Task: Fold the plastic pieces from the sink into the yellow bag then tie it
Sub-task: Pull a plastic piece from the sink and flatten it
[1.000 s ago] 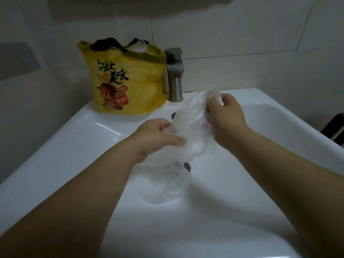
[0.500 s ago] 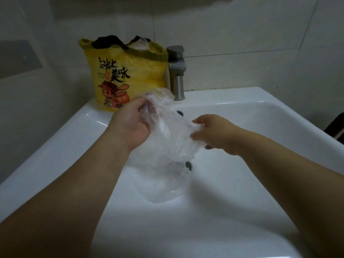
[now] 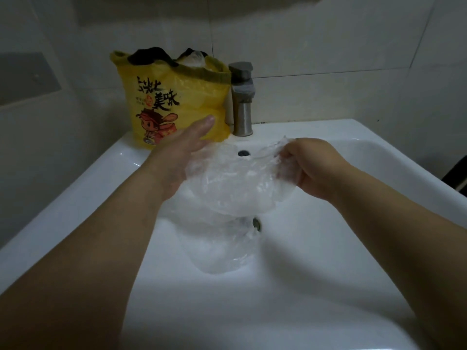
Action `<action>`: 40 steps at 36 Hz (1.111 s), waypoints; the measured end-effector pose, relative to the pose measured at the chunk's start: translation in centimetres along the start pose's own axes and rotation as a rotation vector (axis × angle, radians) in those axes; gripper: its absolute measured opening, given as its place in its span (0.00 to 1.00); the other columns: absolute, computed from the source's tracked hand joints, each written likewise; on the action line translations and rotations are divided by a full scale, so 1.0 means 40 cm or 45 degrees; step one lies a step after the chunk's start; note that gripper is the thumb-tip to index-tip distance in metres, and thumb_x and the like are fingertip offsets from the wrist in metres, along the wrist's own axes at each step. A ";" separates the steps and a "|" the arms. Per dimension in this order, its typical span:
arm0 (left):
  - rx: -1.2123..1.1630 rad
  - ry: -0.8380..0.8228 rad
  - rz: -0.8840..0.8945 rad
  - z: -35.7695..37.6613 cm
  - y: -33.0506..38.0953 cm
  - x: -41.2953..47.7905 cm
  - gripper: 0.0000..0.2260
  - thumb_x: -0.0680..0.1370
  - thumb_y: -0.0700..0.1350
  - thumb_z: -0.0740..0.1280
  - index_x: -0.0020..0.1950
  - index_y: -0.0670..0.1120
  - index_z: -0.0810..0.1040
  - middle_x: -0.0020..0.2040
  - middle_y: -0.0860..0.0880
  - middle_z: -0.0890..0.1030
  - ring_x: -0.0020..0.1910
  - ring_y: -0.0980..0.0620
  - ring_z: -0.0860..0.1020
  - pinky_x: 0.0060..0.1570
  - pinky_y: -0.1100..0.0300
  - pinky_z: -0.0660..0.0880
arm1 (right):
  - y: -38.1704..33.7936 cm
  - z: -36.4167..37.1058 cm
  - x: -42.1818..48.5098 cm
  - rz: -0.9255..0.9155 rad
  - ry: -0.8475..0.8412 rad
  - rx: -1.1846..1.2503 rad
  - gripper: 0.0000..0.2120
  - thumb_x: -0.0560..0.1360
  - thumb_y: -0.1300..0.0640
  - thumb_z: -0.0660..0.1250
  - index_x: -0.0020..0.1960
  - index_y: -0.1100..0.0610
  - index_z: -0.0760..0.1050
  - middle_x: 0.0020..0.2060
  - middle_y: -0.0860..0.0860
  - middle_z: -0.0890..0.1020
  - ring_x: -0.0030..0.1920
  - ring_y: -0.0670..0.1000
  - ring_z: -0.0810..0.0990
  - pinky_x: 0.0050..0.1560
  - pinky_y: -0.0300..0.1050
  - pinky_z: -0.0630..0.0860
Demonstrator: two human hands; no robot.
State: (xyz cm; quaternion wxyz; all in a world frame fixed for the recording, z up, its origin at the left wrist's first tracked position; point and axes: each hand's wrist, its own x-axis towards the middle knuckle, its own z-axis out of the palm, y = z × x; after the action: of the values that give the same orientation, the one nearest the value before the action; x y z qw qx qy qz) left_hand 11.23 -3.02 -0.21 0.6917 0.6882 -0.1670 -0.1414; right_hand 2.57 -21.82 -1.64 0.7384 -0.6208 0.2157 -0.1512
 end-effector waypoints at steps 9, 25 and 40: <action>0.451 -0.230 -0.122 0.011 -0.035 -0.011 0.22 0.67 0.49 0.76 0.57 0.43 0.79 0.43 0.51 0.80 0.38 0.54 0.77 0.37 0.60 0.72 | -0.005 -0.008 -0.010 -0.045 -0.212 0.193 0.06 0.76 0.63 0.60 0.49 0.63 0.75 0.37 0.55 0.79 0.34 0.51 0.80 0.35 0.42 0.76; -0.151 -0.383 -0.117 -0.007 0.017 -0.036 0.10 0.72 0.34 0.67 0.46 0.48 0.74 0.26 0.54 0.78 0.23 0.61 0.76 0.23 0.70 0.71 | -0.037 -0.026 -0.001 -0.358 -0.091 0.202 0.10 0.80 0.56 0.62 0.48 0.61 0.77 0.37 0.55 0.83 0.38 0.52 0.83 0.42 0.47 0.80; 0.626 -0.598 0.131 0.064 -0.007 -0.068 0.15 0.69 0.57 0.67 0.46 0.49 0.83 0.41 0.55 0.85 0.42 0.61 0.81 0.42 0.69 0.74 | -0.024 0.011 -0.056 -0.509 -0.324 -0.285 0.08 0.79 0.53 0.64 0.50 0.57 0.78 0.38 0.50 0.81 0.35 0.51 0.77 0.41 0.48 0.76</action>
State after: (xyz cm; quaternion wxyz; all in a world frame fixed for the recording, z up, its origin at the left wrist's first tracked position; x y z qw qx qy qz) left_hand 7.70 -4.19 -0.59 0.4540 0.7737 -0.3853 -0.2163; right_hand 0.92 -20.52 -0.36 0.6419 -0.7428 0.0096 -0.1900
